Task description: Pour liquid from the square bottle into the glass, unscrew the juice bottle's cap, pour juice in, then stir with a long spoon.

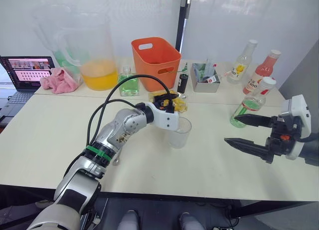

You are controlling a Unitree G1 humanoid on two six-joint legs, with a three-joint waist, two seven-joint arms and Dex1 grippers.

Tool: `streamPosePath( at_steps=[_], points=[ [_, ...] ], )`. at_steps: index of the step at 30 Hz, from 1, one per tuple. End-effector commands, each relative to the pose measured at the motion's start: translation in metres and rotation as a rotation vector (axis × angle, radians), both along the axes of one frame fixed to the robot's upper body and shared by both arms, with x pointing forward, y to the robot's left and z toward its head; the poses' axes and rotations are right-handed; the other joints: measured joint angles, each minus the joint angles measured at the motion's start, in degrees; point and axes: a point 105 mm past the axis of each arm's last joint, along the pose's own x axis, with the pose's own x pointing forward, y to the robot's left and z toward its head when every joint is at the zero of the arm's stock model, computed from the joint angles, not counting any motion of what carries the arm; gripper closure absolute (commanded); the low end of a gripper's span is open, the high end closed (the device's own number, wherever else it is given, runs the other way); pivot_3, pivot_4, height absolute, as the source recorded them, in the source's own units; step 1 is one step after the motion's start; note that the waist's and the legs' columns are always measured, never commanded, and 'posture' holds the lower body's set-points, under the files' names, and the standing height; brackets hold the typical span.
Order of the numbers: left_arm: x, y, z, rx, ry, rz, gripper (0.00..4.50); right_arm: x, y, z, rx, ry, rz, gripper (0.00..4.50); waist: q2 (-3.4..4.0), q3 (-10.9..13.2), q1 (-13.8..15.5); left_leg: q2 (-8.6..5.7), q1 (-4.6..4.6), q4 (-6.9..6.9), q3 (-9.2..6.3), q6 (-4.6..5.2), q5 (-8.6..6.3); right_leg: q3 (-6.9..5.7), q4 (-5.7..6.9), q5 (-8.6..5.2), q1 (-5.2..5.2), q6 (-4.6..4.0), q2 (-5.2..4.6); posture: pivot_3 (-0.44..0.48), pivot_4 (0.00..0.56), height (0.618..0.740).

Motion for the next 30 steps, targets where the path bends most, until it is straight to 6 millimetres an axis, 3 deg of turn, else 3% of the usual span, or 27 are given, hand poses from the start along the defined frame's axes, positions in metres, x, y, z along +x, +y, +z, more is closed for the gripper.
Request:
streamPosePath(
  at_steps=[1, 9, 30],
  points=[
    [-0.0108, -0.0097, 0.038, -0.064, -0.16, -0.058, 1.7, -0.0025, 0.0032, 0.0103, -0.013, -0.042, 0.017, 0.0, 0.0, 0.0, 0.0, 0.0, 0.0, 0.0, 0.0, 0.0, 0.0, 0.0, 0.0, 0.0, 0.0, 0.0, 0.0, 0.0, 0.15, 0.74],
    [-0.0065, -0.002, 0.0453, -0.024, -0.269, -0.036, 1.7, -0.0011, 0.0046, 0.0098, -0.015, -0.037, 0.021, 0.0, 0.0, 0.0, -0.1, 0.0, 0.02, 0.01, -0.01, 0.0, 0.01, 0.0, 0.05, 0.01, -0.01, 0.0, 0.0, 0.0, 0.15, 0.74],
    [-0.0125, -0.0084, 0.0384, 0.077, -0.388, -0.094, 1.7, 0.0, 0.0056, 0.0062, -0.019, -0.027, 0.024, 0.0, 0.0, 0.0, 0.0, 0.0, 0.02, 0.03, -0.01, 0.01, 0.03, 0.0, 0.06, 0.02, 0.01, 0.01, 0.0, 0.0, 0.15, 0.74]
  ],
)
